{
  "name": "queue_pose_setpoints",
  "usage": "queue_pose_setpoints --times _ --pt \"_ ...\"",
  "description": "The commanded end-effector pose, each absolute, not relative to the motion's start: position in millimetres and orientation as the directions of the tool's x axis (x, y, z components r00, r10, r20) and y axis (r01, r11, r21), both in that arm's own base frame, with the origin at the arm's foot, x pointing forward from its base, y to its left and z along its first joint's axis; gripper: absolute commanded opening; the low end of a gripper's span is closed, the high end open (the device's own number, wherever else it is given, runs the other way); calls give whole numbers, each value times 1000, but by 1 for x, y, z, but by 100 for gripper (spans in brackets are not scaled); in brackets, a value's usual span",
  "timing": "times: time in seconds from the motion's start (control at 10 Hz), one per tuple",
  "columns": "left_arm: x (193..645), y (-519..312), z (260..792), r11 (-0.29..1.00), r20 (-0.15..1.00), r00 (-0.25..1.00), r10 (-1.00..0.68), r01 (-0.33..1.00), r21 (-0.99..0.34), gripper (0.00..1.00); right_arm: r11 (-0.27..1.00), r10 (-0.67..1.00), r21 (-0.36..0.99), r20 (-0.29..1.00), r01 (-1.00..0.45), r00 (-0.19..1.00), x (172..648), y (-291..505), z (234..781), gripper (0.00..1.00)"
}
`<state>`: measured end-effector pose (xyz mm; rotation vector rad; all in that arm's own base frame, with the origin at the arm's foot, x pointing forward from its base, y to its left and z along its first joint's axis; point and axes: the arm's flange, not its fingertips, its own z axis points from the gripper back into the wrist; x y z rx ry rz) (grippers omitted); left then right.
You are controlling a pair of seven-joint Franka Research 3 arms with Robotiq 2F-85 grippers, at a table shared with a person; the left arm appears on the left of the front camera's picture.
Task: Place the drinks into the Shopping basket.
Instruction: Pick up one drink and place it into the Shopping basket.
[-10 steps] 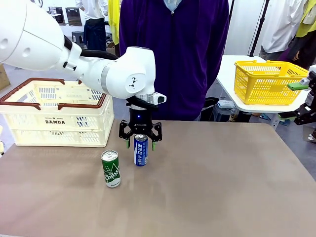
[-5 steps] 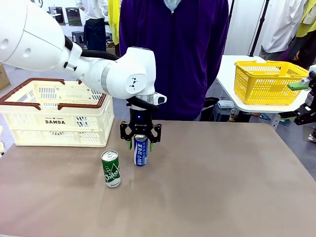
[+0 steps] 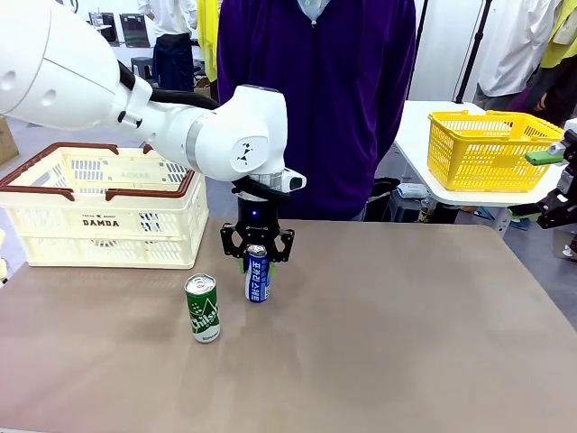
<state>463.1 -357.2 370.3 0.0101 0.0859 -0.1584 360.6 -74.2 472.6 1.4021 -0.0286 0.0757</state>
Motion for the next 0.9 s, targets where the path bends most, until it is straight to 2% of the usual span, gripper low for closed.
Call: queue_pose_setpoints --times 0.0,0.4,0.8 --pt "467 -354 365 986 -59 985 -161 163 33 0 179 48 982 50 -58 998 360 -76 477 100" --pt "464 -351 373 985 -56 985 -166 168 32 0 179 48 982 50 -58 998 360 -76 477 100" --pt "442 -336 429 981 47 980 -192 193 -18 0 179 48 982 50 -58 998 360 -76 477 100"
